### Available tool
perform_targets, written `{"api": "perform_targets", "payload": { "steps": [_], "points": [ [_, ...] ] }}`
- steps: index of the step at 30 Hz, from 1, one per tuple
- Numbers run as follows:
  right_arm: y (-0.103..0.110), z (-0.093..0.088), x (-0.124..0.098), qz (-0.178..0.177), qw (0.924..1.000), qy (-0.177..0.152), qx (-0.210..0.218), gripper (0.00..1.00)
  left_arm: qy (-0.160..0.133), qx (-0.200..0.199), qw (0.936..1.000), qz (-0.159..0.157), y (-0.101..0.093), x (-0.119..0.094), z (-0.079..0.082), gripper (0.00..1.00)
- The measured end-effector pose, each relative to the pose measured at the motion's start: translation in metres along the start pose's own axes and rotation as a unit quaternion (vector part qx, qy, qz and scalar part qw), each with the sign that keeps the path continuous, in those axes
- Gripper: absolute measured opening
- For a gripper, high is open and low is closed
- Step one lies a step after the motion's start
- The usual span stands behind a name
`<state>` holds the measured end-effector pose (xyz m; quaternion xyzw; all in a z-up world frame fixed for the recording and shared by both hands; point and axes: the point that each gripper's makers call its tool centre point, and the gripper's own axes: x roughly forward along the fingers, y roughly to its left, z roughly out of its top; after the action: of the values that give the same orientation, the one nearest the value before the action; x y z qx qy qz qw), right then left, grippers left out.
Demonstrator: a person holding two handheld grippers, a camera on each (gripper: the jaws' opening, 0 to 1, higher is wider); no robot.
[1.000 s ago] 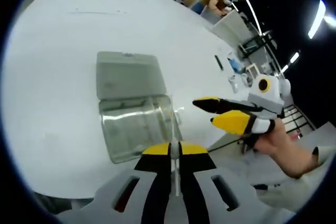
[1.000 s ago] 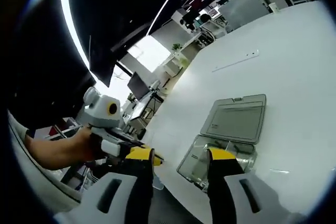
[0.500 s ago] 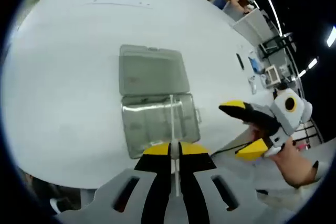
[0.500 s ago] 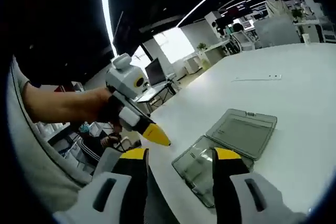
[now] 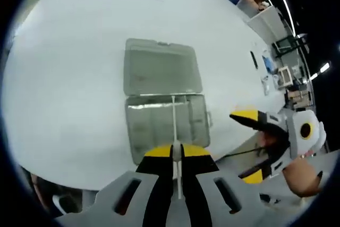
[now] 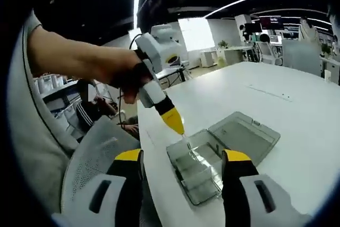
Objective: Insert the divider into the dual guide fixture by aligning both edges with the guide slots and pushing it downward to the bottom, including one-sided entry, uneven engagement, binding, and posture correction.
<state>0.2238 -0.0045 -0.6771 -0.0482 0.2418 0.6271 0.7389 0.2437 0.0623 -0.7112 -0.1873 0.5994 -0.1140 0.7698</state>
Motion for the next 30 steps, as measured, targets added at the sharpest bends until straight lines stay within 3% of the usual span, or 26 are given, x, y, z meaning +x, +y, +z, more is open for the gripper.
{"api": "perform_targets", "payload": {
  "steps": [11, 30],
  "points": [
    [-0.001, 0.0, 0.005, -0.002, 0.9997, 0.003, -0.023, 0.61, 0.01, -0.011, 0.9997, 0.017, 0.012, 0.01, 0.002, 0.01],
    [0.004, -0.003, 0.01, 0.012, 0.9992, 0.012, -0.035, 0.66, 0.025, -0.025, 0.9992, 0.017, 0.019, 0.025, -0.002, 0.02]
  ]
}}
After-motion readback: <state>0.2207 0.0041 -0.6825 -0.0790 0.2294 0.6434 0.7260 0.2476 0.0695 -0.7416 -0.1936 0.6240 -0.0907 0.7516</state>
